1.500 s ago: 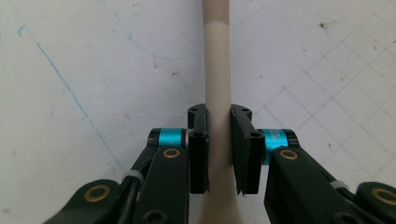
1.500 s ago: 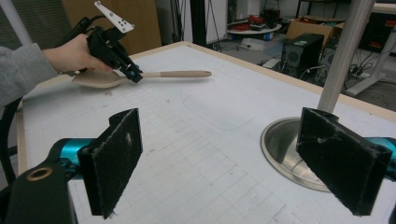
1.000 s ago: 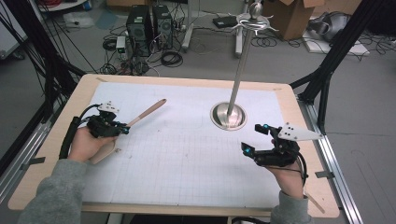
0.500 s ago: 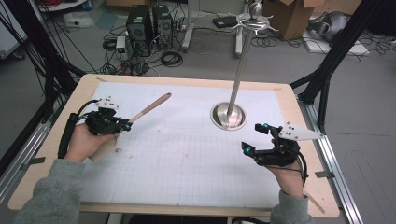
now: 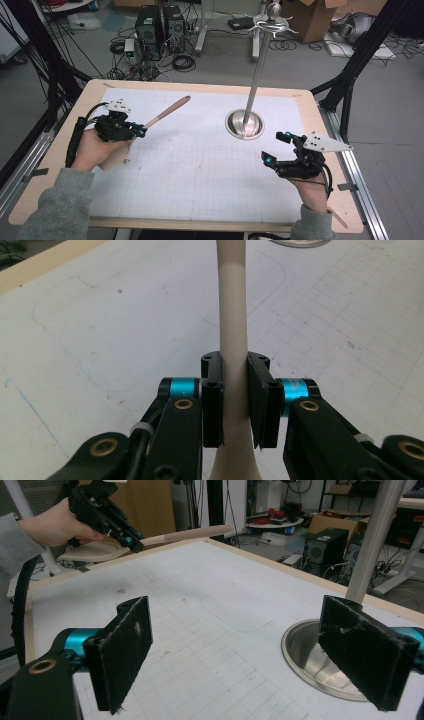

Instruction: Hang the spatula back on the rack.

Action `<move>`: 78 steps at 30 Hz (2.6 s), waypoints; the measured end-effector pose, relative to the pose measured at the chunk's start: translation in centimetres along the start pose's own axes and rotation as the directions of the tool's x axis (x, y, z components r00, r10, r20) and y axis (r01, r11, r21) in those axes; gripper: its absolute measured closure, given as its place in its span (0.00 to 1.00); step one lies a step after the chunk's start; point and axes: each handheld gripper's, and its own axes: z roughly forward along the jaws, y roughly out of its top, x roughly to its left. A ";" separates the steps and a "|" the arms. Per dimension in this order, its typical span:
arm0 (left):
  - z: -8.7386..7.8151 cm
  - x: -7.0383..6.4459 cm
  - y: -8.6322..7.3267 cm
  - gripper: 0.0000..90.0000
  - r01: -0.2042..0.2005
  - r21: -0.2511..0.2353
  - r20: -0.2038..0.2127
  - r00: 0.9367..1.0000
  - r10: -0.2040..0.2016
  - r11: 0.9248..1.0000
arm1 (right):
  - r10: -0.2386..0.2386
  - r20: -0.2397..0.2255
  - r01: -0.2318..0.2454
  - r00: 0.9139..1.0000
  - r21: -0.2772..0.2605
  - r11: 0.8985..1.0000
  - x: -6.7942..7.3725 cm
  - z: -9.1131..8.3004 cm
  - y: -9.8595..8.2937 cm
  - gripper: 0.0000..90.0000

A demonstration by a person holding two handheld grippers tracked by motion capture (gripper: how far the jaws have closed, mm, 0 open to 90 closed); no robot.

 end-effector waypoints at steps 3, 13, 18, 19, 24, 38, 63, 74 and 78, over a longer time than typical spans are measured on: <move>-0.1 -0.3 0.5 0.86 -0.005 -0.010 0.002 1.000 0.005 1.000 | 0.004 0.000 -0.004 1.000 0.000 1.000 0.0 -0.1 0.0 0.15; -0.9 -1.3 2.7 0.86 -0.025 -0.036 0.001 1.000 0.025 0.999 | -0.005 -0.009 0.005 1.000 0.007 1.000 0.1 0.0 0.0 0.15; -1.4 -1.7 3.8 0.87 -0.023 -0.053 -0.001 1.000 0.023 0.998 | -0.001 -0.009 0.001 1.000 0.002 1.000 0.2 0.0 0.1 0.15; -1.5 -1.8 4.0 0.86 -0.024 -0.057 -0.002 1.000 0.024 0.998 | -0.001 -0.009 0.001 1.000 0.000 1.000 0.2 -0.1 0.1 0.15; -1.9 -2.4 5.0 0.86 -0.030 -0.065 0.003 1.000 0.030 0.997 | -0.003 -0.013 0.003 1.000 -0.005 1.000 0.2 -0.1 0.2 0.15; -2.4 -3.6 7.7 0.86 -0.001 -0.116 0.042 0.999 0.006 0.993 | 0.000 -0.013 0.000 1.000 -0.025 1.000 0.3 -0.7 0.4 0.15; -4.5 -6.3 13.9 0.87 -0.071 -0.170 0.021 0.997 0.075 0.983 | 0.001 -0.027 -0.002 1.000 -0.054 0.999 0.2 -1.4 0.4 0.15; -5.4 -6.9 15.4 0.86 -0.067 -0.220 0.024 0.997 0.074 0.973 | 0.005 -0.027 -0.006 1.000 -0.058 0.998 0.2 -1.5 0.4 0.15; -5.8 -7.2 15.9 0.86 -0.067 -0.231 0.022 0.997 0.073 0.971 | 0.007 -0.027 -0.009 1.000 -0.060 0.998 0.1 -1.6 0.3 0.15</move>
